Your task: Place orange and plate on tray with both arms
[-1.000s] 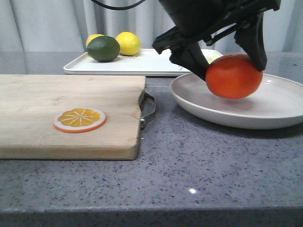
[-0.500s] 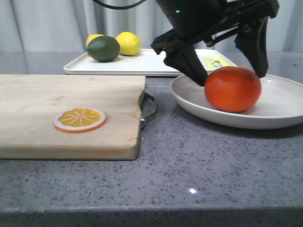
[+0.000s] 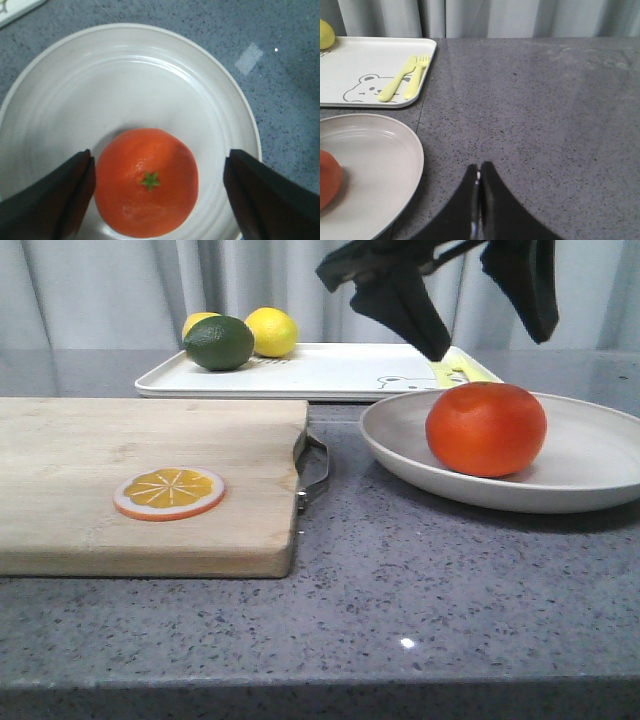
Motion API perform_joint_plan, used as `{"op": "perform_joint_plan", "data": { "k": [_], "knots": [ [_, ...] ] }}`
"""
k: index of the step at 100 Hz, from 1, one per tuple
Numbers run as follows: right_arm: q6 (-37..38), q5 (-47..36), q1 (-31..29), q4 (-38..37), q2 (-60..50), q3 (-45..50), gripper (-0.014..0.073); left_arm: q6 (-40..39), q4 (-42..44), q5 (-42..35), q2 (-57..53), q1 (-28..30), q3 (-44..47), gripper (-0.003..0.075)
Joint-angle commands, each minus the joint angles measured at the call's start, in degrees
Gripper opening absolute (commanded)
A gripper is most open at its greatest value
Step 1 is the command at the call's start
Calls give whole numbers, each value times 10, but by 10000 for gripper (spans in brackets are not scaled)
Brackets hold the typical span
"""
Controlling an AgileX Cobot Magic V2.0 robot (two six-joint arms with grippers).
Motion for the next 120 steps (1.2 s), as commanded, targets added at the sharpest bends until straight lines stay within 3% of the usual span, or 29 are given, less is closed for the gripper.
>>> {"op": "perform_joint_plan", "data": {
  "k": [1, 12, 27, 75, 101, 120],
  "knots": [
    [-1, -43, -3, -4, 5, -21, -57, 3, 7, -10, -57, 2, -22, 416],
    [-1, -33, -3, -4, 5, -20, -57, 3, 16, -6, -87, 2, -16, 333],
    [-1, -28, -3, -4, 5, -20, -57, 4, 16, -59, -139, 2, 27, 246],
    [-1, 37, -2, -4, 6, -25, -57, 7, 26, -203, -345, 2, 309, -15],
    [-1, 75, -2, -4, 49, -63, -36, 7, 26, -264, -460, 2, 431, -20],
    [-7, 123, 4, -4, 102, -108, 101, 7, 31, -268, -536, 2, 501, -20]
  ]
}}
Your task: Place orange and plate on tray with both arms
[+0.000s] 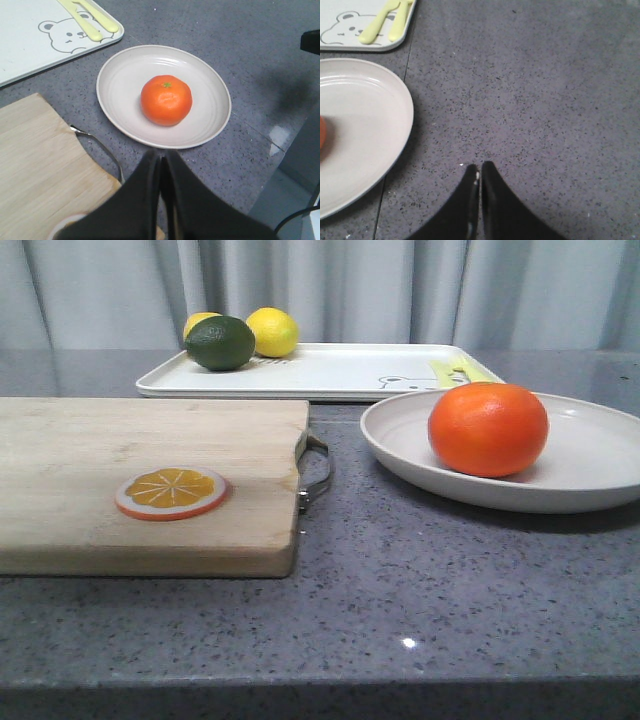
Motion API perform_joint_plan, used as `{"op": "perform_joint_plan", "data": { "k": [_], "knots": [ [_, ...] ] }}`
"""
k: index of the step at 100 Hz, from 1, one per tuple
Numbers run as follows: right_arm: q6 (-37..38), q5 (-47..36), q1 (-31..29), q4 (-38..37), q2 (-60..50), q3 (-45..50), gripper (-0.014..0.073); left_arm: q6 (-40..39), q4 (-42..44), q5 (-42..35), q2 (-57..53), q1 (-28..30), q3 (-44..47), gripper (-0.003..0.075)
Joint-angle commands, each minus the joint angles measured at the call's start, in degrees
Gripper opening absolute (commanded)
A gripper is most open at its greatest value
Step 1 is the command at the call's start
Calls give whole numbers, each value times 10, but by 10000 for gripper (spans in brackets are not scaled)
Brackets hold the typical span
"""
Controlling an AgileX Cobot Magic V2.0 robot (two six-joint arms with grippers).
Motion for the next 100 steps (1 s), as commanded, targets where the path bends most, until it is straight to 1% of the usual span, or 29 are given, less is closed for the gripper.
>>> {"op": "perform_joint_plan", "data": {
  "k": [1, 10, 15, 36, 45, 64, 100],
  "knots": [
    [-5, -15, 5, -3, 26, -40, 115, 2, -5, -46, -44, 1, 18, -20],
    [-5, 4, 18, 0, 54, -64, 200, 2, -5, -63, -81, 1, 56, -20],
    [-5, 20, 27, 0, 69, -78, 233, 2, -5, -73, -102, 1, 76, -20],
    [-5, 116, 59, 12, 153, -145, 314, 2, -5, -86, -167, 1, 135, -20],
    [-5, 142, 63, 24, 193, -174, 322, 2, -5, -85, -179, 1, 145, -20],
    [-5, 161, 63, 94, 272, -232, 322, 2, -8, -85, -184, 1, 150, -20],
    [-5, 194, 63, 110, 421, -324, 322, 2, -8, -85, -184, 1, 150, -20]
  ]
}}
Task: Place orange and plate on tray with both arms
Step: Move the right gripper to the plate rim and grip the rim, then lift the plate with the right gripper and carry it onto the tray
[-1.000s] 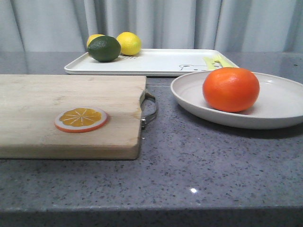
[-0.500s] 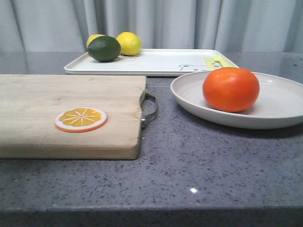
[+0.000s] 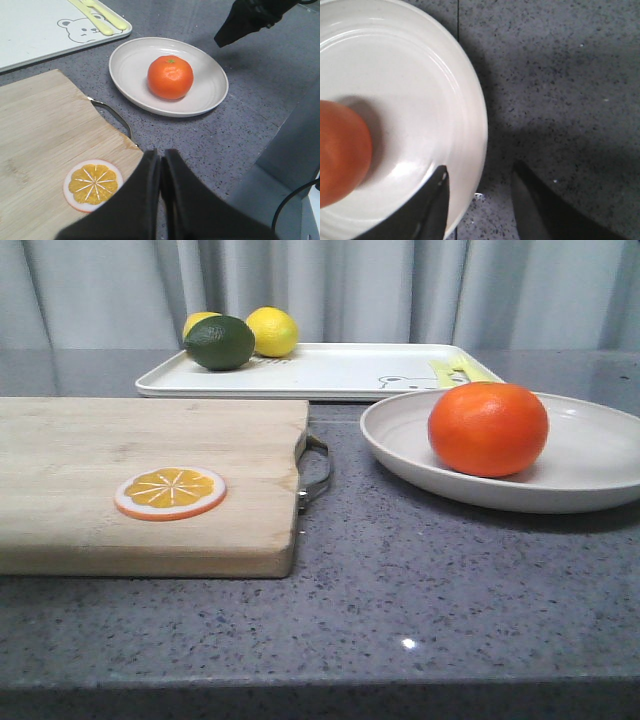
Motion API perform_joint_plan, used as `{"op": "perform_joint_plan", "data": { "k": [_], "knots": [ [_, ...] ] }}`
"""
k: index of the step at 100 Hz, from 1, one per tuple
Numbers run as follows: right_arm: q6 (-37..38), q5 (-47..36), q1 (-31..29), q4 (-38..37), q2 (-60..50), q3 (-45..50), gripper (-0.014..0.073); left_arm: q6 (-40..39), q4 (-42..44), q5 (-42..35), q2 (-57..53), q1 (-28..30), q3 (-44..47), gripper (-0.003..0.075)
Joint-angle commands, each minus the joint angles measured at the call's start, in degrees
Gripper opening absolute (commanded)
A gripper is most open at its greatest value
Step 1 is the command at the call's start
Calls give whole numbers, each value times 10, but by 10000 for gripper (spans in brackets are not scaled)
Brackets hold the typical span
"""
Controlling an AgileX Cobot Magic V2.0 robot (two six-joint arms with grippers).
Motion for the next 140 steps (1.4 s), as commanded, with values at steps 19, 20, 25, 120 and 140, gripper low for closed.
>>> {"op": "perform_joint_plan", "data": {
  "k": [19, 20, 25, 120, 140],
  "knots": [
    [-4, -11, 1, 6, 62, -54, 321, 2, -9, -40, -3, 1, -16, -20],
    [-4, -11, 1, 6, 63, -54, 321, 2, -9, -40, -3, 1, -16, -20],
    [-4, -16, 1, 6, 71, -54, 321, 2, -9, -40, -3, 1, -16, -20],
    [3, -24, -5, 30, 105, -54, -59, 2, -9, -41, -3, 1, -16, -20],
    [-9, -60, -9, 89, 70, -54, -59, 2, -9, -41, -3, 1, -16, -20]
  ]
}}
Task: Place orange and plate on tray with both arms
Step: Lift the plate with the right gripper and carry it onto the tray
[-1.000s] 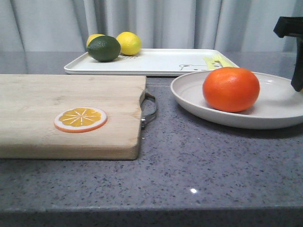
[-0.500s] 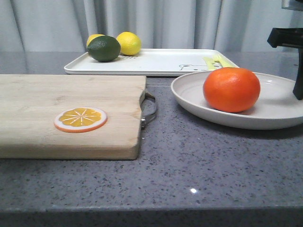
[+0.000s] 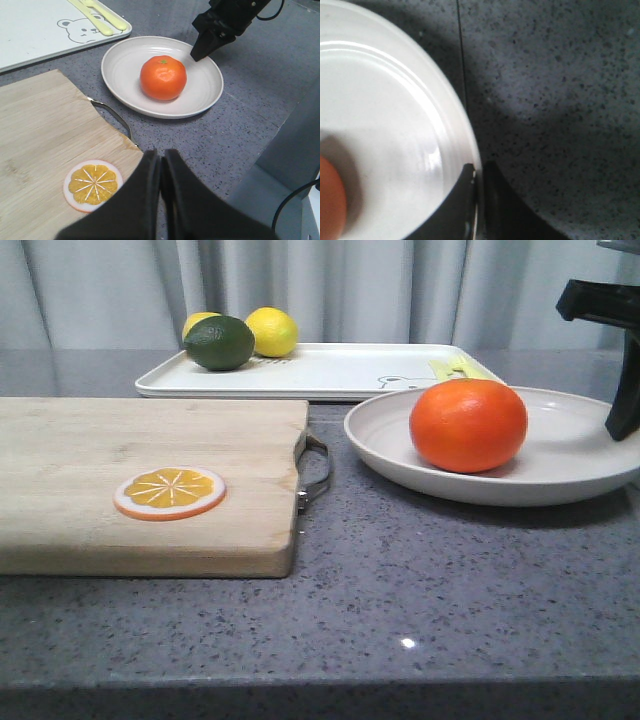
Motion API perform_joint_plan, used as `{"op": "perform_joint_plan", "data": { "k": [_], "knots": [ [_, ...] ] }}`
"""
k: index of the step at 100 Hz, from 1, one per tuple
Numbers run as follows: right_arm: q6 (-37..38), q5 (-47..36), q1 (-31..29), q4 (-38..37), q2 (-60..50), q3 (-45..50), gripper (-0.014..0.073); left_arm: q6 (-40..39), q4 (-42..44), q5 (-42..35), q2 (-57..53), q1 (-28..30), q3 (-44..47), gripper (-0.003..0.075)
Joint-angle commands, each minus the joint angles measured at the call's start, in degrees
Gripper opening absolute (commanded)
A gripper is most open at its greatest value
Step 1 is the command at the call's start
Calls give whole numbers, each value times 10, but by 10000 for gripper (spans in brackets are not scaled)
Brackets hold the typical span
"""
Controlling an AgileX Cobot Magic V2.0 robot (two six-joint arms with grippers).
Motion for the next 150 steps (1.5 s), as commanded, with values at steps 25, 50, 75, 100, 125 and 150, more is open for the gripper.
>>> {"op": "perform_joint_plan", "data": {
  "k": [25, 50, 75, 100, 125, 150],
  "knots": [
    [-86, -32, -8, 134, -32, -61, -59, 2, -9, -41, -3, 0, -16, -20],
    [-99, -1, -8, 158, 61, -193, -59, 2, -12, -41, -3, 0, -16, -20],
    [-95, 58, -6, 157, 185, -398, -59, 2, -13, -41, -3, 0, -16, -20],
    [-66, 113, -4, 150, 313, -591, -59, 2, -13, -41, -3, 0, -16, -20],
    [-42, 116, 9, 150, 405, -704, -59, 2, -13, -41, -3, 0, -16, -20],
    [-34, 78, 22, 145, 443, -712, -59, 2, -13, -44, -3, 0, -16, -20]
  ]
}}
